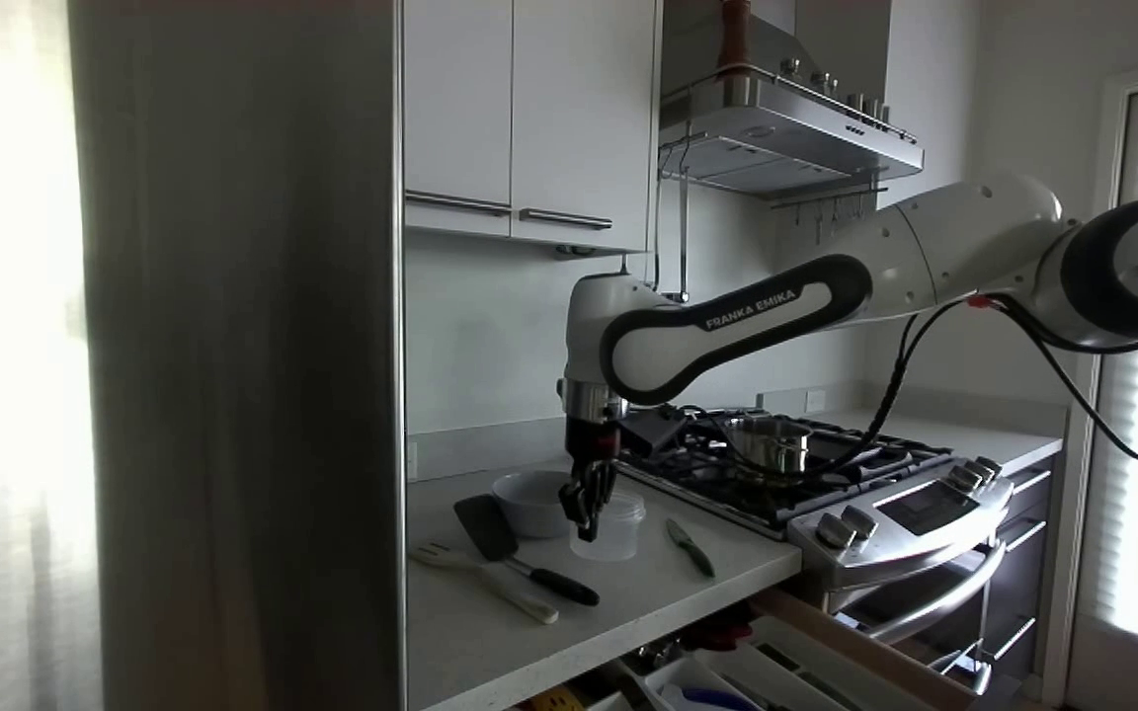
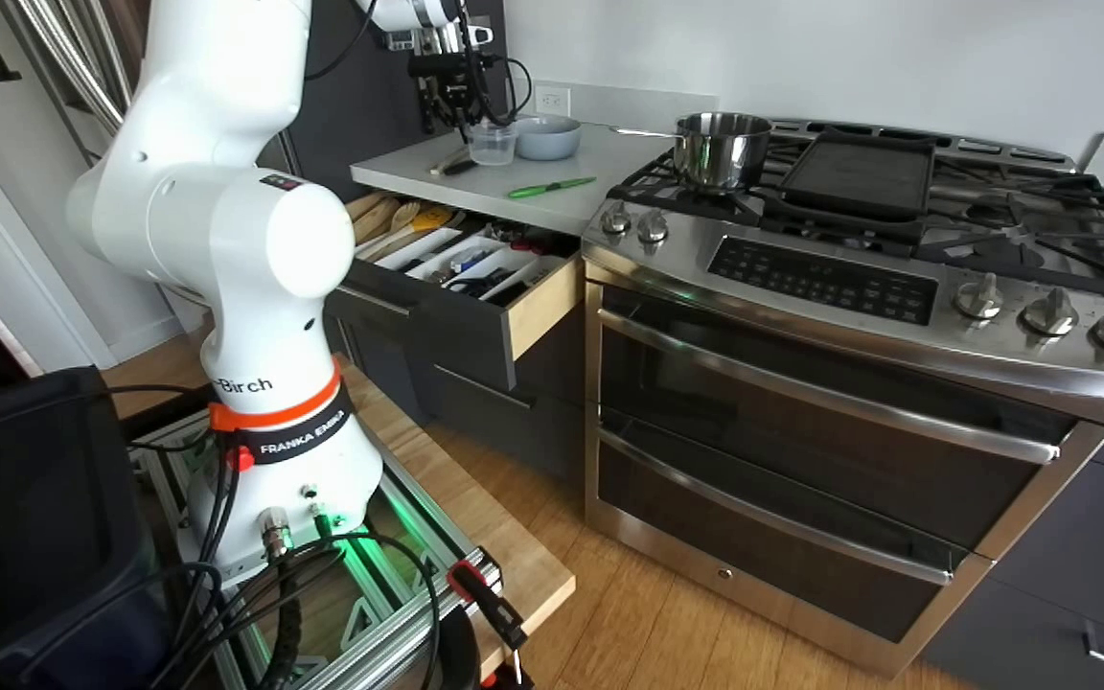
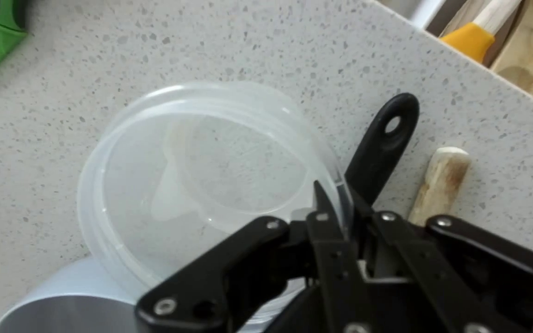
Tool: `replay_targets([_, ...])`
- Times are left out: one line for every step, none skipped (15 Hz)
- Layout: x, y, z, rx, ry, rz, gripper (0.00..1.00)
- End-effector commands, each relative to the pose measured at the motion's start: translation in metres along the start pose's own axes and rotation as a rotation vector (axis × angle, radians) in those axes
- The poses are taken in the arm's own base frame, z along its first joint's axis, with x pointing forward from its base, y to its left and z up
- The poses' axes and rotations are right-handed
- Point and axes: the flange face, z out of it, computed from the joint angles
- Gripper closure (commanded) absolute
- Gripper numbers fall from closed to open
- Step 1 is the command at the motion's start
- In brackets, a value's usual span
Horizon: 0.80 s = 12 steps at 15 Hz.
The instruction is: Pick up the clear lunch box and put it on the right side of the kitchen counter, pick up the gray bowl and move it forward onto the kitchen counter
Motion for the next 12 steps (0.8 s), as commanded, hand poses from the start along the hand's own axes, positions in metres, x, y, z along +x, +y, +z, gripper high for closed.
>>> replay_targets([-0.029,0.0,-0.037,0.008,-0.055,0.057,0.98])
replay_targets([-0.035,0.0,-0.048,0.006,-0.063,0.07,0.98])
replay_targets([-0.041,0.003,-0.059,-0.001,-0.064,0.079,0.98])
replay_targets([-0.048,0.007,-0.071,-0.015,-0.065,0.088,0.98])
replay_targets([-0.056,0.014,-0.081,-0.034,-0.06,0.084,0.98])
replay_targets([-0.063,0.022,-0.089,-0.046,-0.053,0.082,0.98])
replay_targets([-0.07,0.033,-0.096,-0.062,-0.048,0.091,0.98])
replay_targets([-0.079,0.043,-0.101,-0.072,-0.046,0.097,0.98])
replay_targets([-0.088,0.057,-0.104,-0.076,-0.041,0.108,0.98])
replay_targets([-0.097,0.071,-0.105,-0.083,-0.038,0.119,0.98])
replay_targets([-0.107,0.087,-0.107,-0.093,-0.033,0.137,0.98])
replay_targets([-0.116,0.103,-0.105,-0.099,-0.027,0.151,0.98])
